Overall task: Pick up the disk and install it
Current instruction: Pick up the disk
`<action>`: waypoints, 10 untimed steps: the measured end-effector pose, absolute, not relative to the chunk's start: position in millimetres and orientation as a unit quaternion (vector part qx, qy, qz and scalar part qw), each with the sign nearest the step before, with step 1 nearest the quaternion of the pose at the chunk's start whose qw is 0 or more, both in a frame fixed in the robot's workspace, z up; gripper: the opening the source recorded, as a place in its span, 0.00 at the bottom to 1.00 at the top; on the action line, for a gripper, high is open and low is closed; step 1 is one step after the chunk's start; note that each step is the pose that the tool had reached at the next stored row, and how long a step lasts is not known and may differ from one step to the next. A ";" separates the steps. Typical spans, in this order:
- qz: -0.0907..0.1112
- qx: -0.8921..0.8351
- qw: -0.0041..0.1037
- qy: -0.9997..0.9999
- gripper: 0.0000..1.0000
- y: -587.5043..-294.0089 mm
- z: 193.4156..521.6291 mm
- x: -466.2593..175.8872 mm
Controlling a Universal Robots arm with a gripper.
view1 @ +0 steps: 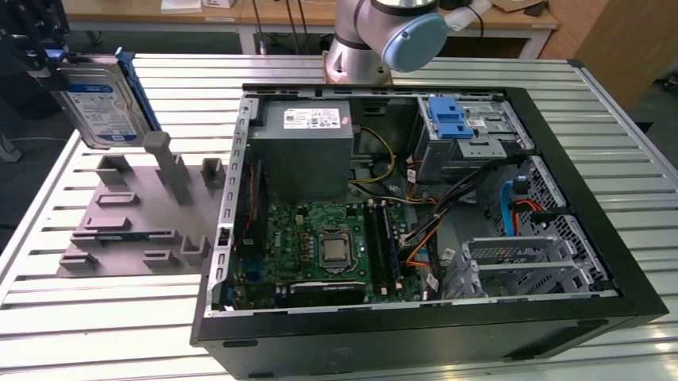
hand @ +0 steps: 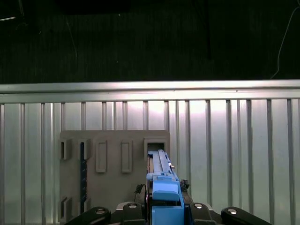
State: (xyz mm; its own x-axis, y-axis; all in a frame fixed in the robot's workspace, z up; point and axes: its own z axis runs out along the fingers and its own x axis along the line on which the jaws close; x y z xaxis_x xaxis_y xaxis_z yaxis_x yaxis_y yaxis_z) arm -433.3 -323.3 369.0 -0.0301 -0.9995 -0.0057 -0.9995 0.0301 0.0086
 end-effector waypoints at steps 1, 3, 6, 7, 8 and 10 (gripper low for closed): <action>-0.005 0.696 0.001 -0.718 0.36 -323.3 370.1 -433.3; -0.005 0.696 0.001 -0.718 0.36 -323.3 371.2 -433.3; -0.005 0.696 0.001 -0.718 0.36 -323.3 371.7 -433.3; -0.005 0.696 0.001 -0.718 0.36 -323.3 371.8 -433.3; -0.005 0.696 0.001 -0.718 0.36 -323.3 372.0 -433.3; -0.005 0.696 0.001 -0.718 0.36 -323.3 372.5 -433.3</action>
State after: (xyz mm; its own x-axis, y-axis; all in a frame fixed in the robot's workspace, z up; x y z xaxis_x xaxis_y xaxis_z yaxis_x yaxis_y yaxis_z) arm -433.3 -323.3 372.5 -0.0301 -0.9995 -0.0057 -0.9995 0.0301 0.0087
